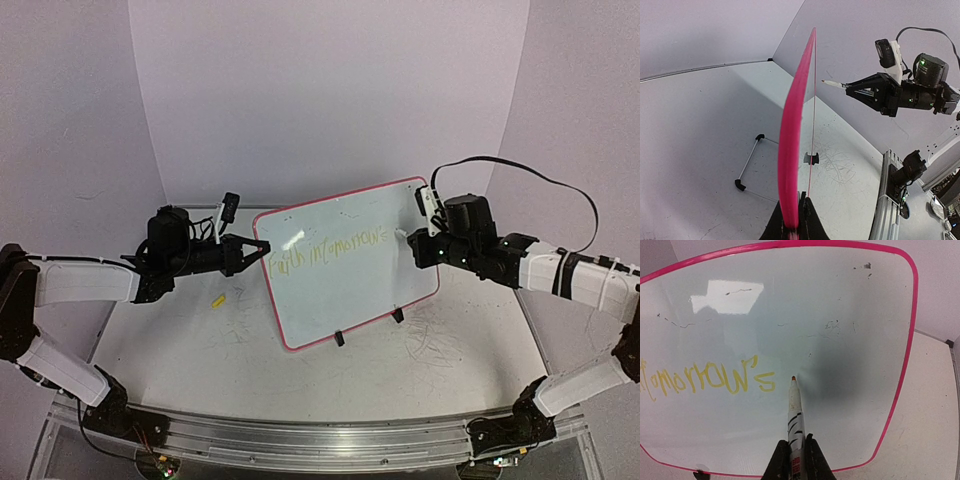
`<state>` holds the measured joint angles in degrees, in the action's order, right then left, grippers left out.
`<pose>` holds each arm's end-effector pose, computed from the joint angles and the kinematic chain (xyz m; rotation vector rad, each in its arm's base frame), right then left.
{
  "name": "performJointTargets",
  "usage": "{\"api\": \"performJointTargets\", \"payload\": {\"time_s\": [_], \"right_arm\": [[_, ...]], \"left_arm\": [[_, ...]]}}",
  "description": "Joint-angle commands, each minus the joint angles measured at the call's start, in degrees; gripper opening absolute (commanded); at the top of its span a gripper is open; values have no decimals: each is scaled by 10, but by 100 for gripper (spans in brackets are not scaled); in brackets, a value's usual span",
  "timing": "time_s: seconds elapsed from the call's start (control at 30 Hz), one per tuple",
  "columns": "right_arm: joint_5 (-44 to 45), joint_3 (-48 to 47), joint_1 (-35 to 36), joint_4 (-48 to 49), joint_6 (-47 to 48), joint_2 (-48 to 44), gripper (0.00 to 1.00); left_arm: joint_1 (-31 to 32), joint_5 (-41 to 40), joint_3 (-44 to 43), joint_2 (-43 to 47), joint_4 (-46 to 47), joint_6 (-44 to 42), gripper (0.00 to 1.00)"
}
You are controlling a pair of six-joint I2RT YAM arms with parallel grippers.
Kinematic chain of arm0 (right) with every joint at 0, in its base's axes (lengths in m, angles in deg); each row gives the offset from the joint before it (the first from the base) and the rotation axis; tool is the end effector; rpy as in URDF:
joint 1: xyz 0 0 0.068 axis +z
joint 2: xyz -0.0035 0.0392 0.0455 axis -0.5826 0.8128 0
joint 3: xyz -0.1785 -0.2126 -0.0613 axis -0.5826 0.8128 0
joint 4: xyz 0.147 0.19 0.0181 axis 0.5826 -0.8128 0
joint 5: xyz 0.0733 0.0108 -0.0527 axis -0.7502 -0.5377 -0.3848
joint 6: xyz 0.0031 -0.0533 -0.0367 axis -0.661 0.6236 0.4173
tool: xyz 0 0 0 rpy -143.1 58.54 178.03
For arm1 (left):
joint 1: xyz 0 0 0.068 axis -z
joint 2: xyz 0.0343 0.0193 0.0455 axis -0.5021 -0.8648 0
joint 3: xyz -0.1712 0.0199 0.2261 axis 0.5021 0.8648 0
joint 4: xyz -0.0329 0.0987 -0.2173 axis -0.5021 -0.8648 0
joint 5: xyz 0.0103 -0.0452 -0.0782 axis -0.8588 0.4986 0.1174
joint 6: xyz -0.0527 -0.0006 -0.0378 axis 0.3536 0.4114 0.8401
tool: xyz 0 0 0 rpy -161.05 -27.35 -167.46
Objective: Write a sentence on the whiteboard
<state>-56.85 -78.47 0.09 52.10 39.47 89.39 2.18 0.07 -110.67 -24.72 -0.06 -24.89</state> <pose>0.2442 0.1688 0.3011 -0.4682 1.9874 0.3406 0.2365 -0.1815 0.2699 0.6236 1.7735 -1.1462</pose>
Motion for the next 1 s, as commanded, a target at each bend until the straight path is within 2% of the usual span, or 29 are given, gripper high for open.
{"api": "performJointTargets", "payload": {"time_s": [0.0,0.97], "right_arm": [[36,-11,2,20,-9,3,0],[51,-30,2,70,-20,51,0]], "left_arm": [[7,-25,-8,-1,-44,-50,0],[7,-20,-13,-3,-45,-54,0]]}}
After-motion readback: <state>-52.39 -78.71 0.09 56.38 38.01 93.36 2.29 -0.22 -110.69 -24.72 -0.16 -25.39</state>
